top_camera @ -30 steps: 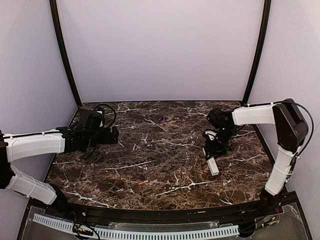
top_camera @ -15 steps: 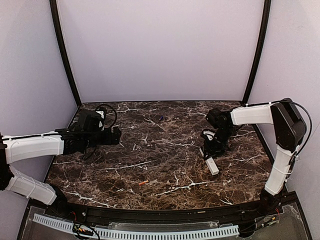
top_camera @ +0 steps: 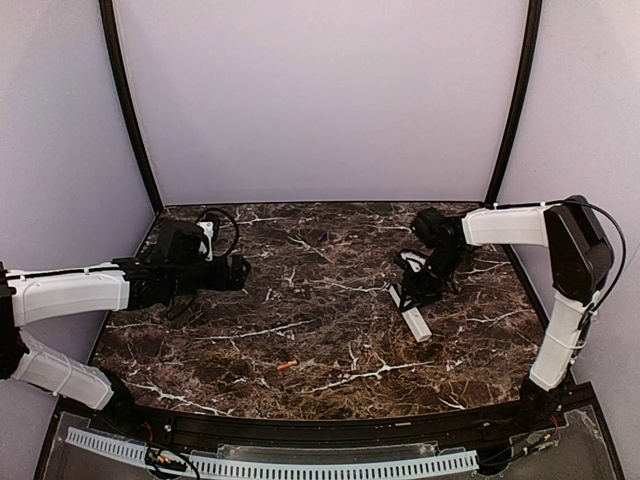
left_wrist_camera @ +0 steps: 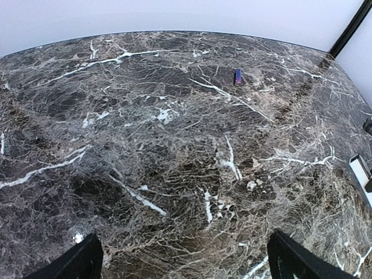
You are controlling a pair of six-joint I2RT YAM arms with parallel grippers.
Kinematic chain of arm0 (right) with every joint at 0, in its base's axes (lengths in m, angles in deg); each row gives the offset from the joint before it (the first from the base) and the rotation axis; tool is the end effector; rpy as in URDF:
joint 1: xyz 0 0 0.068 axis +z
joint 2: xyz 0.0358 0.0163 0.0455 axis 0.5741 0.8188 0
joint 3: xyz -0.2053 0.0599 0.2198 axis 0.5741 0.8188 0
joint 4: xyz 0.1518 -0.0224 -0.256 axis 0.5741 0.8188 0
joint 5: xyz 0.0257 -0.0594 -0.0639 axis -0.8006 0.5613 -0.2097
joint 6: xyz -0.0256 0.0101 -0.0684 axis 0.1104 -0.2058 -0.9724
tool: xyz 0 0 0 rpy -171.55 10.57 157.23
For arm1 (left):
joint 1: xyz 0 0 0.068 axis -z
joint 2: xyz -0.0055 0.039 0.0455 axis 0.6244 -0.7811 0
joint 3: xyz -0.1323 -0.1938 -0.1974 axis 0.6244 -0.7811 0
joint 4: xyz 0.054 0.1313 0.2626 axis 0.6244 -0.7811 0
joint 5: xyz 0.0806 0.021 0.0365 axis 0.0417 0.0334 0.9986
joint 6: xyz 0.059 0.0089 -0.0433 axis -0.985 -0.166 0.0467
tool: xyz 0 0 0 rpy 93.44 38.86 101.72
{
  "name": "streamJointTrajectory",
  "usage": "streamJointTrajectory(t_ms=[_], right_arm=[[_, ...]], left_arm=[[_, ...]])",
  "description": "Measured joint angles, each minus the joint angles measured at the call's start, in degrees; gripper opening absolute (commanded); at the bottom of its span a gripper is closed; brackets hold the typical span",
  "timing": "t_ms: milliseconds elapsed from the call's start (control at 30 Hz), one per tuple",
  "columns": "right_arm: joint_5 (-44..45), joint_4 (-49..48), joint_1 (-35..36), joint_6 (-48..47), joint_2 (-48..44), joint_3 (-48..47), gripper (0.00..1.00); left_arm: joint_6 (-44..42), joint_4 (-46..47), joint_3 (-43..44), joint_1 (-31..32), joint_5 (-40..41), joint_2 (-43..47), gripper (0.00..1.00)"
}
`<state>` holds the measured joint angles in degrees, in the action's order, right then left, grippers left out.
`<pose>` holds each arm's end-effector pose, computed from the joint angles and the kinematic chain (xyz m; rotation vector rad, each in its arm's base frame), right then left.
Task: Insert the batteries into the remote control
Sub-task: Pick up the remote control without batteries from the center of the board, then pass from the right arm to the left
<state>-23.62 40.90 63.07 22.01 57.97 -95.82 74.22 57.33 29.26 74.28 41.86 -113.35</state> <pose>0.3312 0.1975 0.1527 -0.5176 3.0040 0.5244 0.2665 -0.1742 0.2346 0.1199 2.0954 -0.3752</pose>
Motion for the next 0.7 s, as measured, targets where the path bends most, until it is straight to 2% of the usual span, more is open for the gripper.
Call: streamJointTrajectory(t_ms=[167, 300, 467, 700], right_arm=[[-7.6, -6.1, 0.0, 0.0, -5.8, -2.1, 0.0], [-15.6, -17.6, -0.4, 3.2, -12.7, -2.1, 0.0], [-24.3, -40.9, -1.0, 14.5, -17.8, 1.8, 0.0], [-30.3, -74.8, -1.0, 36.6, -15.8, 11.0, 0.0]], left_arm=[[-1.2, 3.6, 0.0, 0.0, -6.1, -0.2, 1.0], [-1.9, 9.9, -0.8, 0.0, -14.3, -0.1, 1.0], [-4.3, 17.0, -2.8, 2.3, -19.6, 2.1, 1.0], [-15.4, 30.6, -5.5, 10.9, -19.5, 3.7, 1.0]])
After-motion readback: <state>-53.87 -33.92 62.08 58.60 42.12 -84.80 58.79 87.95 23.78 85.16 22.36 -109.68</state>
